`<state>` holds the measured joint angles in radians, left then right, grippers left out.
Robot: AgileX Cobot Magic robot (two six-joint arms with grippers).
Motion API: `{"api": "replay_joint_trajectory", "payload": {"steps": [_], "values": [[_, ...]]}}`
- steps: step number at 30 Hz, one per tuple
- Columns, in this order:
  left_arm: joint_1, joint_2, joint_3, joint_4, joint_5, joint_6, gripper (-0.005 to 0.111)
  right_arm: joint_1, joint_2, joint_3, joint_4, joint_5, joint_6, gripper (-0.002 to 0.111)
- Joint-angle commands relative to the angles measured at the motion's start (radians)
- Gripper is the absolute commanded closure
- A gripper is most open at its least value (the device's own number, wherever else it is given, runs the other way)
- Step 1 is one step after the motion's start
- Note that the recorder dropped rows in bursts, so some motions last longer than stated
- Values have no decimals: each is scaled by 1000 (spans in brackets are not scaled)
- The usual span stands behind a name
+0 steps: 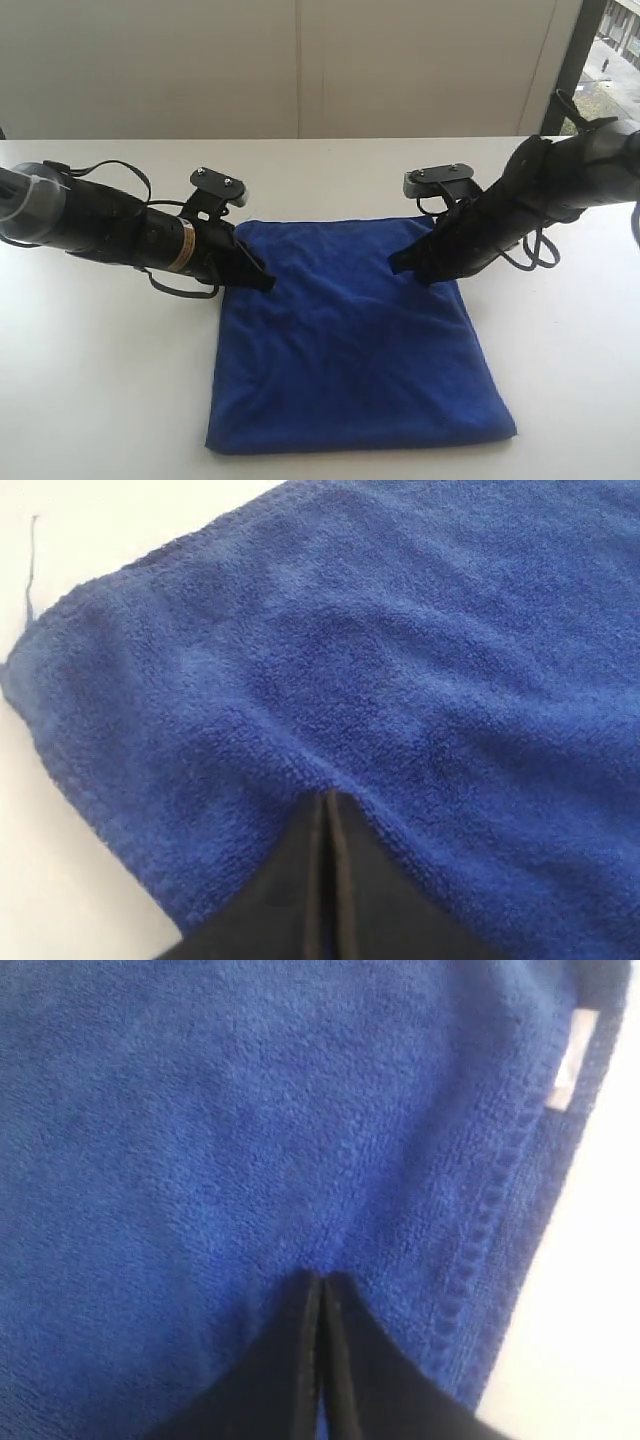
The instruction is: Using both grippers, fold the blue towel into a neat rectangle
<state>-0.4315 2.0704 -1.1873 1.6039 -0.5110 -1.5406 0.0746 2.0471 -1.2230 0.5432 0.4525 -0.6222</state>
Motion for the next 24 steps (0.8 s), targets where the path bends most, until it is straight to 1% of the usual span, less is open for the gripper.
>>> {"api": "replay_joint_trajectory", "payload": {"steps": [1,4,5,7,14,18,21,24], "values": [[0,14,10,76,52,-34,107,-8,3,-3,-84,-7,32,108],[0,14,11,107,61,-58,107,-8,3,-3,-178,-7,102,108],[0,14,11,109,61,-58,107,-8,3,-3,-231,-9,155,108],[0,14,11,110,63,-58,107,-8,3,-3,-261,-9,178,108],[0,14,11,123,68,-60,107,-8,3,-3,-263,-7,181,108],[0,14,13,140,85,-110,107,-8,3,-3,-272,-7,183,108],[0,14,24,140,94,-110,107,-8,3,-3,-275,-7,183,108],[0,14,31,140,94,-110,107,-23,3,-3,-275,-7,192,108]]}}
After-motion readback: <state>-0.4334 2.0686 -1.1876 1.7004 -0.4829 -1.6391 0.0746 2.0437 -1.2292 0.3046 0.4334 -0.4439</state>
